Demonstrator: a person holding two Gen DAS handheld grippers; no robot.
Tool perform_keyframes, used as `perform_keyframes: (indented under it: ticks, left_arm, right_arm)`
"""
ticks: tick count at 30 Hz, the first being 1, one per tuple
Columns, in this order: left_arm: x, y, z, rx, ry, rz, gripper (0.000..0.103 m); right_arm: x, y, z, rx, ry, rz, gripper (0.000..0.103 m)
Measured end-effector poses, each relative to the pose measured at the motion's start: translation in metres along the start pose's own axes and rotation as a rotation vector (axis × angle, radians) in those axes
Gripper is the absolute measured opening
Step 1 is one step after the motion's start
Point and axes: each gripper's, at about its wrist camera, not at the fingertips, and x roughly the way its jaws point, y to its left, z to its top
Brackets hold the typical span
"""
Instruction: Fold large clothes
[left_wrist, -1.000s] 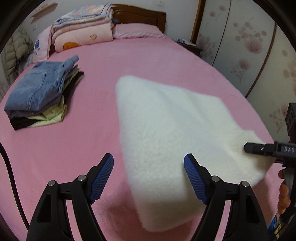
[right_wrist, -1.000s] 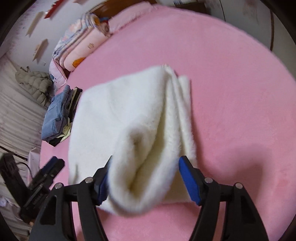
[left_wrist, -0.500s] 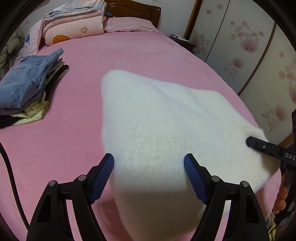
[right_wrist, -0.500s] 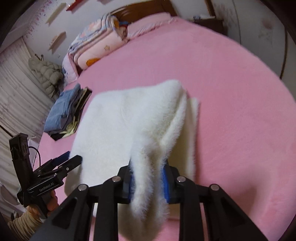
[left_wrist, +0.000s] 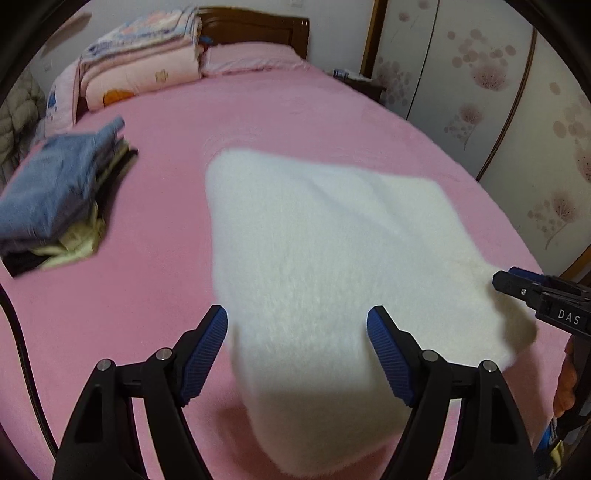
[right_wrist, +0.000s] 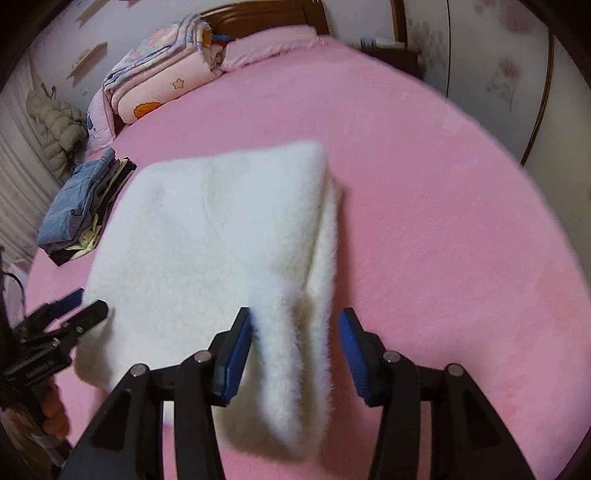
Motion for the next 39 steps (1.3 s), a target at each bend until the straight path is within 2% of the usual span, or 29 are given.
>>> perform_keyframes:
  ticks: [4,9,13,15,17,18,19,20,21,22,23,31,32,35,39]
  left_arm:
    - [-0.002,-0.003,0.025,0.024,-0.038,0.009,0.077]
    - [0.026,0.000,0.060,-0.024,0.008,-0.001,0.077]
    - [0.062,0.003,0.078,-0.058,0.063,0.009,0.077]
    - [0.079,0.004,0.079,-0.065,0.097,0.019,0.075]
    - [0.091,0.004,0.078,-0.026,0.094,0.088,0.075]
    - [0.095,0.004,0.077,-0.013,0.094,0.099,0.075]
    - [0.098,0.004,0.075,-0.001,0.089,0.098,0.076]
    - [0.099,0.006,0.074,0.004,0.084,0.096,0.077]
    - [0.099,0.006,0.073,0.008,0.079,0.090,0.078]
    - [0.099,0.007,0.072,0.010,0.074,0.088,0.079]
    - [0.099,0.007,0.072,0.011,0.070,0.088,0.079]
    - [0.093,0.010,0.069,-0.006,0.053,0.084,0.080]
    - [0.090,0.013,0.069,-0.025,0.057,0.075,0.080]
    - [0.077,0.017,0.069,-0.065,0.066,0.063,0.080]
    - [0.048,0.016,0.068,-0.056,0.056,0.070,0.083]
  right_arm:
    - [-0.026,0.028,0.024,-0.079,-0.127,0.020,0.048]
    - [-0.005,0.052,0.065,-0.090,-0.133,0.037,0.047]
    - [0.037,0.056,0.091,-0.034,-0.069,0.053,0.037]
    - [0.061,0.052,0.097,-0.021,-0.039,0.026,0.036]
    - [0.080,0.045,0.094,-0.022,-0.003,-0.014,0.034]
    - [0.088,0.040,0.093,-0.023,0.019,-0.040,0.033]
    - [0.098,0.035,0.090,-0.024,0.046,-0.063,0.027]
    - [0.103,0.030,0.088,-0.029,0.056,-0.067,0.017]
    - [0.105,0.025,0.086,-0.033,0.055,-0.066,0.013]
    - [0.106,0.021,0.084,-0.036,0.046,-0.062,0.008]
    - [0.106,0.019,0.083,-0.037,0.041,-0.055,0.008]
    - [0.100,0.020,0.077,-0.026,0.009,-0.046,0.008]
    - [0.096,0.020,0.077,-0.020,0.011,-0.040,0.012]
    - [0.079,0.021,0.077,-0.003,0.008,-0.031,0.012]
    - [0.041,0.025,0.076,-0.001,-0.037,0.011,0.012]
